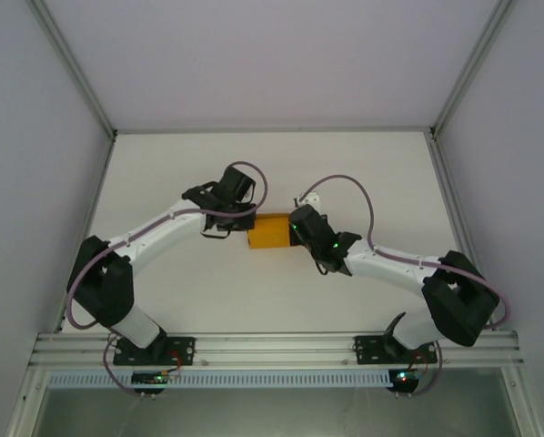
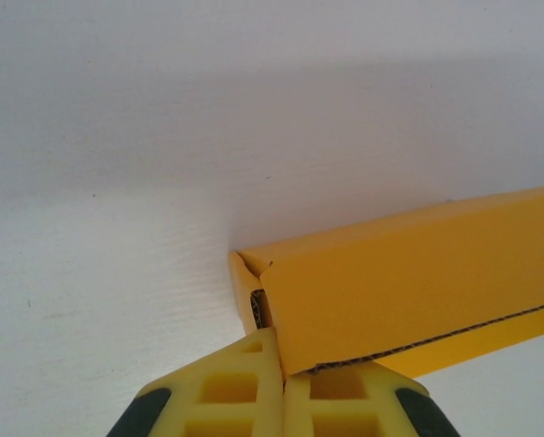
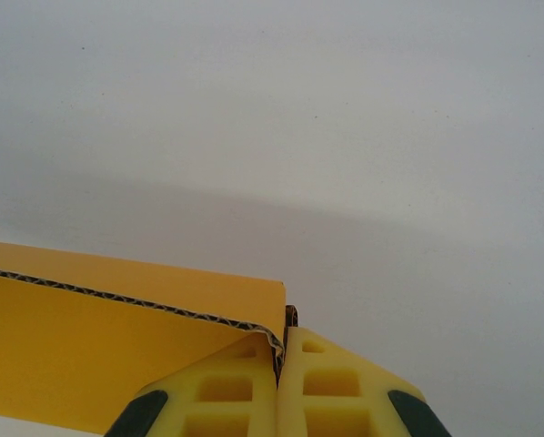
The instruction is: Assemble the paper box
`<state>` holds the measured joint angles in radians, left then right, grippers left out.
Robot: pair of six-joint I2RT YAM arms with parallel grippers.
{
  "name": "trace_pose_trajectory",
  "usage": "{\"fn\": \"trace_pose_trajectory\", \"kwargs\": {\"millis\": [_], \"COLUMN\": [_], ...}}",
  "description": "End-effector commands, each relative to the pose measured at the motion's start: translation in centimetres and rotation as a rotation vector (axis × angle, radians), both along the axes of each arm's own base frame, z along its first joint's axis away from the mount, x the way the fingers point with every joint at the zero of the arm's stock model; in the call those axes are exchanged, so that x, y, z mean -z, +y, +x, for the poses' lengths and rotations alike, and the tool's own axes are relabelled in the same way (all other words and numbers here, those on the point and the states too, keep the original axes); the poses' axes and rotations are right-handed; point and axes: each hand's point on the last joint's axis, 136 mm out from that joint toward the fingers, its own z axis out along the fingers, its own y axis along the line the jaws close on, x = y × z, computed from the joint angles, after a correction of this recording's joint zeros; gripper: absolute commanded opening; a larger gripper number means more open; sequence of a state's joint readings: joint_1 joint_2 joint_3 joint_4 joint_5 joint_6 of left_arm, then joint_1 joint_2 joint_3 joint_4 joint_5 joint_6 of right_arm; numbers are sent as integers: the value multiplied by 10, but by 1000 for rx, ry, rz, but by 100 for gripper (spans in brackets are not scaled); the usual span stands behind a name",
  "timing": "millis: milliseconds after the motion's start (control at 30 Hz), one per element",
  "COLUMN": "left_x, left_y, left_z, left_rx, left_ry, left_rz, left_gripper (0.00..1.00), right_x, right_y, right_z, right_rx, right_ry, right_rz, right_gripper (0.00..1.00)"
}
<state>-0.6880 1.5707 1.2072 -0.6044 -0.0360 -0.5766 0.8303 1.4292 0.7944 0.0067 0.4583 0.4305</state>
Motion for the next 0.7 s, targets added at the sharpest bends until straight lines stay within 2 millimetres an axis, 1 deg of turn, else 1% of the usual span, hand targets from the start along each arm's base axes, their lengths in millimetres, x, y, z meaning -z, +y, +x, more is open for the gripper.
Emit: {"fn": "trace_pose_trajectory", "kwargs": {"millis": [0, 167, 300, 400, 433, 500, 533, 567, 667], "left_x": [32, 52, 69, 78, 78, 81, 81, 83, 82], "left_y": [5, 0, 8, 10, 5, 5, 6, 7, 6], "left_z": [-27, -43, -51, -59, -56, -59, -60, -61, -61], "left_rx": [46, 72, 26, 17, 17, 26, 24, 20, 20], "left_ry": [84, 85, 113, 138, 124, 125, 122, 119, 109], "left_rz": [96, 132, 143, 138, 117, 118, 123, 131, 126], "left_gripper": [6, 6, 5, 4, 4, 4, 4, 4, 4], "right_x": [48, 45, 48, 50, 49, 41, 36, 28, 3], "right_y": [-11, -8, -6, -5, -3, -1, 0, 3, 9], "right_z": [-31, -29, -32, -34, -37, -37, -37, -37, -35], "right_rx": [-47, -58, -76, -81, -93, -112, -123, -143, -194], "right_ry": [157, 133, 141, 153, 163, 156, 146, 139, 144], "right_rz": [-104, -103, -97, -88, -78, -56, -44, -23, 65], "right_gripper": [0, 0, 1, 4, 5, 8, 11, 16, 37]}}
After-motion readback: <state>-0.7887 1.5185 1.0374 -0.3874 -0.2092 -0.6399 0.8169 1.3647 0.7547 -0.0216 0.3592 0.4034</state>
